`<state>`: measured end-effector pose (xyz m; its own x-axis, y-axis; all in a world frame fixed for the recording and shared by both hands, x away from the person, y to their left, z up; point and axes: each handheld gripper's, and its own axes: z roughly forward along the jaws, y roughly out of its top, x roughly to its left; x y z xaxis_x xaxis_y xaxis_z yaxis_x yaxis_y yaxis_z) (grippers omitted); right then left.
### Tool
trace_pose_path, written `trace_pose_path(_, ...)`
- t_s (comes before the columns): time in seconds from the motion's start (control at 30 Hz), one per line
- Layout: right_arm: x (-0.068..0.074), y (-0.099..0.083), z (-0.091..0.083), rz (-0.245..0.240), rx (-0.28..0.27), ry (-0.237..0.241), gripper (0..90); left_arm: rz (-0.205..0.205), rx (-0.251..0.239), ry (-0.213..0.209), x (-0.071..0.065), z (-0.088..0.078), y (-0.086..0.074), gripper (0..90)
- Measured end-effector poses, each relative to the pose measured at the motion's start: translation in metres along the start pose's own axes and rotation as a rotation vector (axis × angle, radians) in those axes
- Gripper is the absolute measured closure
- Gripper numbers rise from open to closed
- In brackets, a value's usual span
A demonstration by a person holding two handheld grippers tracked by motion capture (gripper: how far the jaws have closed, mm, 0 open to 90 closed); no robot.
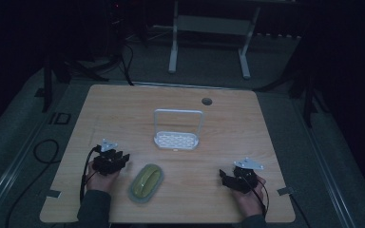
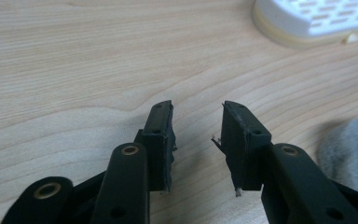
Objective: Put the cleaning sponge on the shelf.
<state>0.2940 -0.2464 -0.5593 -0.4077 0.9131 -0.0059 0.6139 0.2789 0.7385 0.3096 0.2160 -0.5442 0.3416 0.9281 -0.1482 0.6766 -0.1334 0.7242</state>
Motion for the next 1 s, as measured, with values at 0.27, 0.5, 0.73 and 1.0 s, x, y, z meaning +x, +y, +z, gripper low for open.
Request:
trace_pose_path(0.27,0.000,0.000,0.000,0.000,0.000,0.000,28.2,0.020,-0.005,-0.016,-0.003,-0.007,0.001,67.0)
trace_pose_path(0.5,0.000,0.001,0.001,-0.001,-0.001,0.000,28.2,0.035,-0.006,-0.035,-0.007,-0.015,0.004,64.9)
trace_pose_path(0.73,0.000,0.001,0.001,-0.001,0.000,0.000,28.2,0.097,-0.029,-0.089,-0.021,-0.028,0.006,66.0)
trace_pose_path(1.0,0.000,0.001,0.001,-0.001,0.000,0.000,28.2,0.134,-0.038,-0.118,-0.037,-0.038,0.009,69.0)
